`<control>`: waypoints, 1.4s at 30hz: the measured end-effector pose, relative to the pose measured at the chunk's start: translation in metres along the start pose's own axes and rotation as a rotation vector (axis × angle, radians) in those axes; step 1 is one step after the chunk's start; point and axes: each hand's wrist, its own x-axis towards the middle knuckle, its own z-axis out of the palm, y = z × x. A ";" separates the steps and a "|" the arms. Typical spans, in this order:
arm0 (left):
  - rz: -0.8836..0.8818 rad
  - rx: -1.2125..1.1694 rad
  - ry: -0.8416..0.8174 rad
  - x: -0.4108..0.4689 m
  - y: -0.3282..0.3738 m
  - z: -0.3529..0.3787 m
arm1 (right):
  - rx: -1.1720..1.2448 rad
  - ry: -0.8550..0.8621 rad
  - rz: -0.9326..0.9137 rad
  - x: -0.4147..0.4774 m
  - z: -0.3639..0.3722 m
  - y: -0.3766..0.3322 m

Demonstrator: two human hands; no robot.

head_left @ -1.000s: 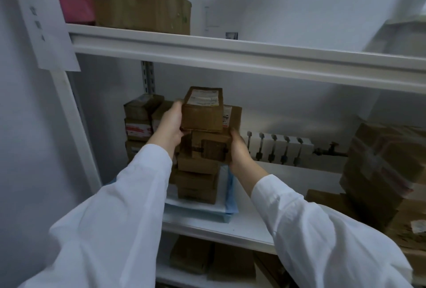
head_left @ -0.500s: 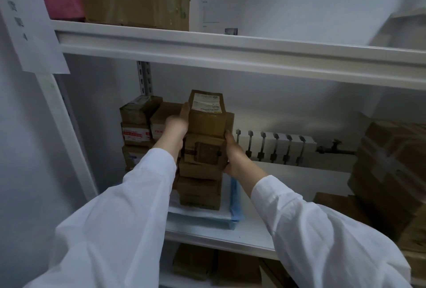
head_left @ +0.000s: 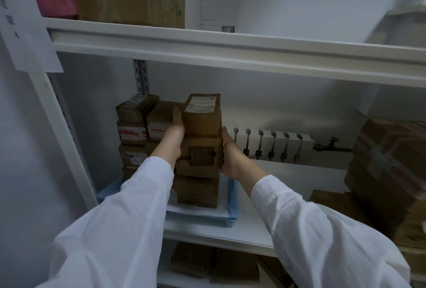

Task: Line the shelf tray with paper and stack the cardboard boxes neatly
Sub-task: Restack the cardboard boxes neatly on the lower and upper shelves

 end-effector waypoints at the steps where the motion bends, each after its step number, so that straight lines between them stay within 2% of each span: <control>1: 0.006 -0.055 0.014 0.000 -0.002 -0.001 | 0.019 -0.009 -0.004 -0.001 0.000 0.000; 7: 0.173 -0.277 0.060 -0.007 -0.013 -0.006 | 0.017 -0.080 -0.010 -0.014 -0.002 0.000; 13: 0.224 -0.246 0.116 -0.020 -0.013 -0.001 | -0.018 -0.059 0.026 -0.031 0.000 -0.002; 15: 0.290 -0.225 0.142 -0.029 -0.014 0.002 | 0.001 -0.025 0.009 -0.038 0.000 -0.006; 20: 0.540 -0.091 0.398 -0.052 -0.012 0.010 | 0.040 0.062 -0.025 -0.055 -0.014 -0.015; 22: 0.667 -0.049 0.452 -0.062 -0.009 0.017 | 0.038 0.128 -0.064 -0.058 -0.020 -0.018; 27: 0.823 -0.086 0.279 -0.092 -0.006 0.056 | 0.109 0.233 -0.190 -0.060 -0.056 -0.023; 31: 0.702 -0.102 0.056 -0.102 -0.015 0.095 | 0.071 0.383 -0.280 -0.073 -0.093 -0.020; 35: 0.524 -0.013 -0.085 -0.111 -0.038 0.139 | 0.046 0.549 -0.345 -0.092 -0.135 -0.018; 42: 0.020 0.105 -0.355 -0.121 -0.083 0.199 | -0.171 0.656 -0.268 -0.116 -0.205 0.009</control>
